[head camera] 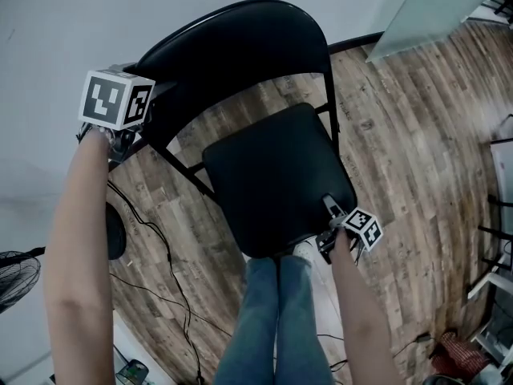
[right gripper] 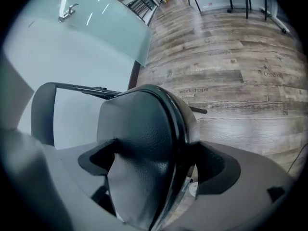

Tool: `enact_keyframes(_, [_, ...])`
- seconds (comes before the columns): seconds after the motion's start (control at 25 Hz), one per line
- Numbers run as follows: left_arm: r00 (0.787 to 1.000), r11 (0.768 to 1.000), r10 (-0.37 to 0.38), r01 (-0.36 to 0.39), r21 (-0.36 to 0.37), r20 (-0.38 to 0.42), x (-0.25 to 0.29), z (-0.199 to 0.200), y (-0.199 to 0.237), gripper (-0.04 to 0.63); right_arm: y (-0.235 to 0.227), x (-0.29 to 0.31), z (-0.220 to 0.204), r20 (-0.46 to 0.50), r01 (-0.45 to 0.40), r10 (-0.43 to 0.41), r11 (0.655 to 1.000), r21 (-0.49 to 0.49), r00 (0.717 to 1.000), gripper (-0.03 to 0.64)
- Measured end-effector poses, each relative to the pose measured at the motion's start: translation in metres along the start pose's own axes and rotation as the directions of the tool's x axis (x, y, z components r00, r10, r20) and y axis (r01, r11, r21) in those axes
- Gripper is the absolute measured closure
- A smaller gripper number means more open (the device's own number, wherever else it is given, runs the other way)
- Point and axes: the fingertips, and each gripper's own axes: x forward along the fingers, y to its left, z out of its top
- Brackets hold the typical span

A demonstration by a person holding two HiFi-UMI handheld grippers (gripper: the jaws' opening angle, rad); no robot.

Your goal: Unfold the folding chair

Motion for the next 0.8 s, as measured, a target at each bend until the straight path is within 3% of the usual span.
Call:
enact_keyframes(0.4, [1.0, 1.0, 0.006, -0.006, 0.01, 0.009, -0.006, -0.005, -0.022, 0.241, -0.019, 0.009, 0.003, -0.011, 0.049, -0.049, 0.999, 0.009, 0.999, 0.077])
enact_keyframes(0.52, [1.0, 1.0, 0.014, -0.014, 0.009, 0.004, -0.011, -0.007, -0.031, 0.235, -0.023, 0.007, 0.0, -0.045, 0.087, -0.089, 0.996, -0.029, 0.995, 0.041])
enact_keyframes(0.8, [1.0, 1.0, 0.022, -0.022, -0.005, -0.004, -0.013, -0.009, -0.036, 0.235, -0.02, 0.0, -0.009, -0.037, 0.16, -0.168, 0.974, -0.158, 0.985, 0.043])
